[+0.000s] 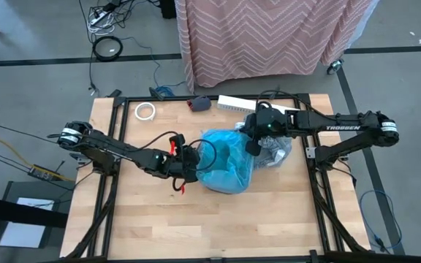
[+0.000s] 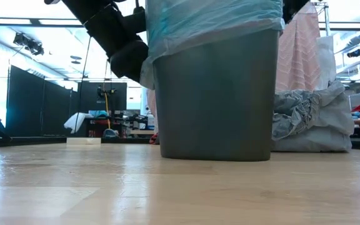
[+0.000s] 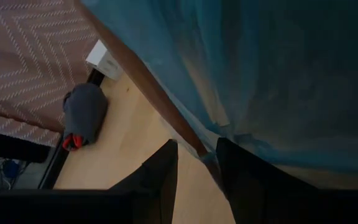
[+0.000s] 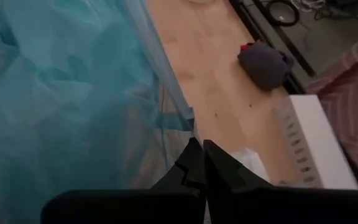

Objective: Place trash/remove bag and relplace
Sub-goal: Insert the new blue trash bag into the black trash bin

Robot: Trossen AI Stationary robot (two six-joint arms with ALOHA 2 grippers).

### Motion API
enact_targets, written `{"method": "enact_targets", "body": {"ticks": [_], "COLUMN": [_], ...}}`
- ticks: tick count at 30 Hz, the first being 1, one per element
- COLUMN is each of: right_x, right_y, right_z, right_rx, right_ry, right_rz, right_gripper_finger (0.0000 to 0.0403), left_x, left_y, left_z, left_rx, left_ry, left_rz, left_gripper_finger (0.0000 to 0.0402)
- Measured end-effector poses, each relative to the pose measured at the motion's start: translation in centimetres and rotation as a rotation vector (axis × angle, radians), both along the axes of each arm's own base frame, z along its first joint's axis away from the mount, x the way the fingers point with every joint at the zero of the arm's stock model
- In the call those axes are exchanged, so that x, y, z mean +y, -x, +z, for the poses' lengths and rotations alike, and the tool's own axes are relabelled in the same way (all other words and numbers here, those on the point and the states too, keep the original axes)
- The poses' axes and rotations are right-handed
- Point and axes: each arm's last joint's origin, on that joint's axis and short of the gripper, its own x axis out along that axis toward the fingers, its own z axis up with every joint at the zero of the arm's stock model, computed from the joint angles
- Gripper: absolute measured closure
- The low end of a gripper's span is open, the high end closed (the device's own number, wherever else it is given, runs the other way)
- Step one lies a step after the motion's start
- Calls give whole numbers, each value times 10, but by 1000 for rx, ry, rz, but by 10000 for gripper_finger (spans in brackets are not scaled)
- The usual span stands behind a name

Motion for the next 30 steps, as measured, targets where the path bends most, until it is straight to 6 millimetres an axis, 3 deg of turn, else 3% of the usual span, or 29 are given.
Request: {"method": "enact_targets", "body": {"ticks": [18, 30], "right_x": [-8, -10], "right_y": [3, 6], "right_z": [-48, -75], "right_rx": [-89, -227], "right_ry": [-235, -268], "right_rz": [56, 141], "right_gripper_finger": [403, 403], "left_x": [1, 2], "left_y": [4, 5], "left_z": [0, -2], "left_rx": [30, 50], "left_ry": [-18, -20], "left_rz": [11, 17], "left_gripper_finger": [277, 277]}}
